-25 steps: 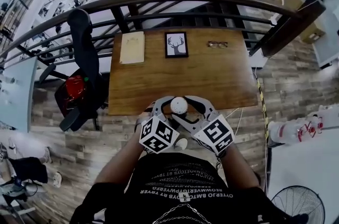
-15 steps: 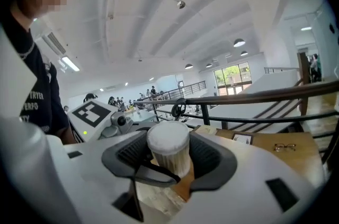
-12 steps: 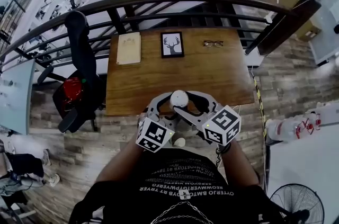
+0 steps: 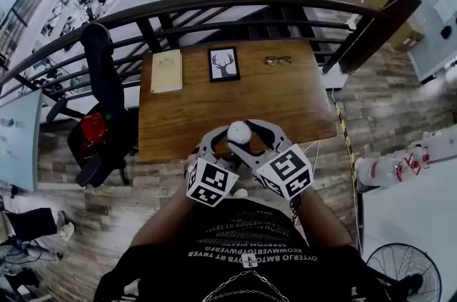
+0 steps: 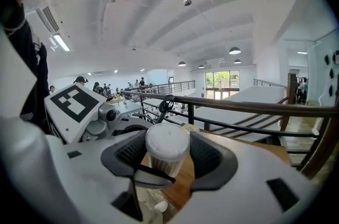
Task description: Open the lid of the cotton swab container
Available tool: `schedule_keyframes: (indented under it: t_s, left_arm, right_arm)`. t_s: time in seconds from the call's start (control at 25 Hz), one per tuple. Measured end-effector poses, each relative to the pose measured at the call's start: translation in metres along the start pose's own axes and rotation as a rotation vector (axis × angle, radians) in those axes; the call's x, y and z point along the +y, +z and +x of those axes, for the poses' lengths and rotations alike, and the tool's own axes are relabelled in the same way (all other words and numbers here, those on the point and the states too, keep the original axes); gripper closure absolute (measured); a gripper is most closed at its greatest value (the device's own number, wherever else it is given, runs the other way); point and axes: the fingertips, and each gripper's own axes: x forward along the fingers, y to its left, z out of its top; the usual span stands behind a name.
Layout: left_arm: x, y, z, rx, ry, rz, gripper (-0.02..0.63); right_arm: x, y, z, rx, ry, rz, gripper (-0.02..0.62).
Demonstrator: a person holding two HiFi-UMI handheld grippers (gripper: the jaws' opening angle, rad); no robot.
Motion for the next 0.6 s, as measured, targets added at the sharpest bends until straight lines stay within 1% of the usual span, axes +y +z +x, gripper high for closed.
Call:
schedule_keyframes:
  t_s: [0.08, 0.16, 0.4, 0.52, 0.6]
  left_arm:
    - [0.001, -0.002, -0.001, 0.001, -0.005, 0.007, 0.341]
    - [0.001, -0.004, -0.001, -0.018, -0.014, 0.002, 0.341]
    - [-0.003, -0.009, -0.003, -0.09, -0.024, -0.075, 0.344]
    - [-0.003, -0.017, -0.001, -0.09, -0.031, -0.082, 0.344]
    - [-0.002, -0.02, 0.0, -0.092, -0.042, -0.097, 0.344]
  right_arm:
    - [0.0, -0.001, 0.001, 0.002, -0.005, 0.024, 0.333]
    - [-0.001, -0.003, 0.002, -0.003, 0.0, 0.063, 0.334]
    - [-0.001, -0.006, 0.002, -0.036, 0.016, 0.194, 0.338]
    - [-0.002, -0.012, 0.005, -0.036, 0.028, 0.254, 0.339]
    - [-0.005, -0.013, 0.005, -0.064, 0.05, 0.328, 0.337]
